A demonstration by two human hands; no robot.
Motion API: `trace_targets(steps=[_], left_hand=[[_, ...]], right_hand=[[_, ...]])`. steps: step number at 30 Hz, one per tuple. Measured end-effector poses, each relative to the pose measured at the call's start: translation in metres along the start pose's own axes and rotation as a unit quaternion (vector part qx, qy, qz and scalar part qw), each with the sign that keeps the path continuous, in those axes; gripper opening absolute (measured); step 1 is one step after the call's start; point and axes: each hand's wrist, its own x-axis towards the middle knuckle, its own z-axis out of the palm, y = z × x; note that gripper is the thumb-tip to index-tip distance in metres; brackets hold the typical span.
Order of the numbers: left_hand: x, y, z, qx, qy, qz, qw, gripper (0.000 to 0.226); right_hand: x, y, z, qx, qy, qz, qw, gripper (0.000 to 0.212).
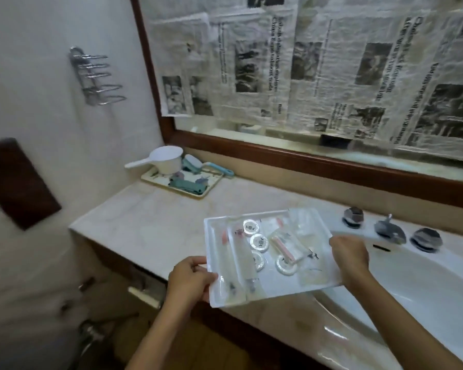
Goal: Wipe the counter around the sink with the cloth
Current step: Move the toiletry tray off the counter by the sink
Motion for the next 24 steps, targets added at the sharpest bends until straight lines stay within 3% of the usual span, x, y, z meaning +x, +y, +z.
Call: trace_targets(steps=[6, 14, 18, 24], left_hand=[[0.031, -0.024, -0.106, -0.046, 0.099, -0.047, 0.993, 0.027], [0.121, -0.052, -0.228, -0.081, 0.223, -0.11, 0.965, 0.027], [0.185, -0.058, -0.275, -0.076, 0.268, -0.161, 0.947, 0.028], [0.274, -0.061, -0.312, -0.067, 0.286, -0.205, 0.934, 0.025]], right_hand=[[-0.025, -0.077, 0.131, -0.019, -0.082, -0.098, 0.992, 0.014], [-0.035, -0.175, 0.346, -0.011, -0.205, -0.143, 0.968, 0.014], [-0.027, -0.219, 0.449, -0.028, -0.248, -0.153, 0.956, 0.037], [-0.014, -0.285, 0.565, -0.095, -0.272, -0.193, 0.938, 0.04]])
